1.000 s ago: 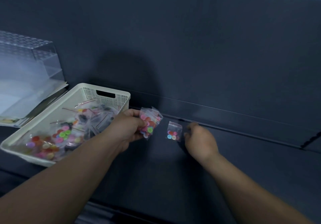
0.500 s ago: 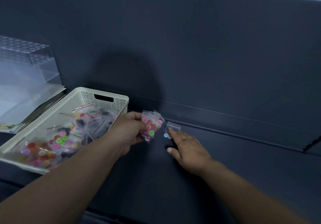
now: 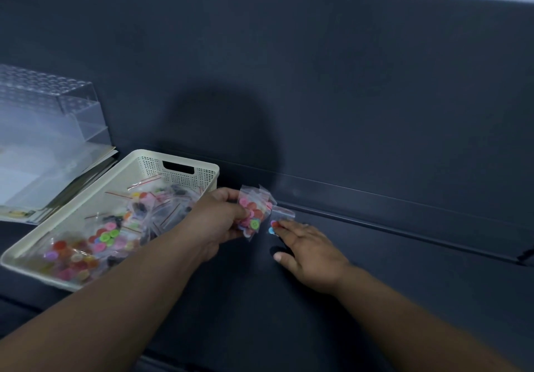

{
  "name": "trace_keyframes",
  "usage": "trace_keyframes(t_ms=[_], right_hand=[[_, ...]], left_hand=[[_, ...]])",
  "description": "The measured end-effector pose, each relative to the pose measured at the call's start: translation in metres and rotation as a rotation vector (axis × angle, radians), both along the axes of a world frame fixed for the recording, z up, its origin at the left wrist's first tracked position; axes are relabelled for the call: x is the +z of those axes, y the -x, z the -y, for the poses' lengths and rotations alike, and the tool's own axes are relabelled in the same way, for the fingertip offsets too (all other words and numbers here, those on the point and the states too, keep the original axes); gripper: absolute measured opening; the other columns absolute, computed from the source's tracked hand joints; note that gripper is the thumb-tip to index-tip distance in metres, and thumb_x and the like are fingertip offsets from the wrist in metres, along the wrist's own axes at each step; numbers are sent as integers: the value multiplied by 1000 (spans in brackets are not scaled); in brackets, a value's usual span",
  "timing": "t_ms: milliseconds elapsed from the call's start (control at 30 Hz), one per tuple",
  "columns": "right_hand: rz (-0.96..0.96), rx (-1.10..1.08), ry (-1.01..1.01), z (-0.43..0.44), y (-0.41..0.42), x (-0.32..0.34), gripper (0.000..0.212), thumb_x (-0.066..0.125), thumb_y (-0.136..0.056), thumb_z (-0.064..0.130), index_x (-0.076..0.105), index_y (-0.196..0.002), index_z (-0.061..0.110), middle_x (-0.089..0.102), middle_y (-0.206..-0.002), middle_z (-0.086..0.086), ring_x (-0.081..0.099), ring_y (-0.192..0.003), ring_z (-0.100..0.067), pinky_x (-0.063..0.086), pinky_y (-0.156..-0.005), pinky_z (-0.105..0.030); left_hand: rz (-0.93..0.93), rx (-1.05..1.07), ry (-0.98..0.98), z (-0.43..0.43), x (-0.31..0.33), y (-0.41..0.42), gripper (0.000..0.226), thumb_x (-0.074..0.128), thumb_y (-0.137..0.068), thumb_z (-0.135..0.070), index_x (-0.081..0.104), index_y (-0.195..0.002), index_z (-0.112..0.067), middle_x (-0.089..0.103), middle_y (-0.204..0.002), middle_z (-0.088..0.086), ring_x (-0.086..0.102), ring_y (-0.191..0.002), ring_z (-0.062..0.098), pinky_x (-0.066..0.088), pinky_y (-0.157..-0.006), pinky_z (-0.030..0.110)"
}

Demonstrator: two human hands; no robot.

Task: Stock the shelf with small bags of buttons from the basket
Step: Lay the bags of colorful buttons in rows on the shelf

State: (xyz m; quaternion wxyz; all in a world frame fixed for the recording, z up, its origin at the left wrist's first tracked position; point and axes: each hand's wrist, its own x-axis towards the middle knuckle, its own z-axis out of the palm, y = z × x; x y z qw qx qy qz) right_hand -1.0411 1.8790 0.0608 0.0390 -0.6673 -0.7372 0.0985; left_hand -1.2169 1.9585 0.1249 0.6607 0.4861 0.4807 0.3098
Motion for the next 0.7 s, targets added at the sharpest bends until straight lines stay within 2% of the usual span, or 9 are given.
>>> trace_keyframes(t_ms=[67, 133, 200, 267, 333, 467, 600, 700], right_hand=[[-88, -30, -62, 2, 1, 1, 59, 37, -96, 46, 21, -148, 25, 14, -158, 3, 11, -144, -13, 6, -117, -27], [-317, -146, -180, 3, 4, 6, 51, 43, -95, 40, 36, -142, 22, 34, -149, 2, 28, -138, -15, 19, -114, -24], [-780, -349, -212, 4, 12, 19, 31, 50, -95, 32, 55, -123, 20, 58, -122, 0, 52, -114, -14, 39, -100, -22], [-1298, -508, -78, 6, 17, 36, 12, 54, -94, 26, 63, -100, 22, 67, -96, 0, 59, -90, -15, 46, -82, -24], [-1575, -598, 38, 9, 14, 46, 7, 55, -93, 22, 62, -93, 21, 70, -84, 2, 64, -78, -14, 49, -80, -28], [-1749, -698, 25, 18, 1, 50, 10, 57, -89, 9, 58, -86, 18, 70, -67, 4, 65, -60, -9, 50, -73, -29], [-1754, -743, -32, 25, -5, 49, 17, 58, -88, 7, 57, -76, 19, 69, -65, 4, 61, -57, -9, 48, -63, -26], [-1766, -765, -112, 28, -6, 50, 19, 58, -87, 2, 57, -74, 17, 66, -62, 2, 57, -50, -8, 46, -49, -21]], left_hand=[[-5, -8, -8, 2, 2, -1, 23, 51, -86, 10, 60, -90, -11, 68, -89, 11, 65, -76, 21, 53, -55, 31], [-3, -20, -11, 4, 3, -3, 23, 51, -86, 10, 60, -91, -10, 68, -88, 10, 65, -74, 19, 54, -53, 29], [-2, -41, -10, 8, 3, -8, 23, 50, -86, 11, 60, -90, -9, 68, -85, 10, 65, -70, 18, 54, -50, 26], [-5, -71, -5, 14, 3, -16, 23, 50, -85, 11, 60, -90, -9, 67, -82, 11, 63, -67, 18, 54, -48, 26], [-1, -112, 4, 20, 4, -23, 22, 51, -85, 11, 60, -92, -7, 67, -84, 13, 63, -68, 20, 54, -50, 27], [-27, -209, -2, 30, 7, -34, 20, 54, -84, 10, 61, -95, -6, 68, -84, 15, 64, -68, 21, 55, -53, 29], [-88, -308, -15, 37, 5, -40, 20, 56, -83, 9, 61, -91, -9, 67, -85, 14, 62, -68, 20, 54, -55, 29], [-93, -329, -20, 41, 3, -44, 20, 58, -82, 9, 61, -87, -11, 68, -85, 13, 63, -70, 20, 55, -58, 30]])
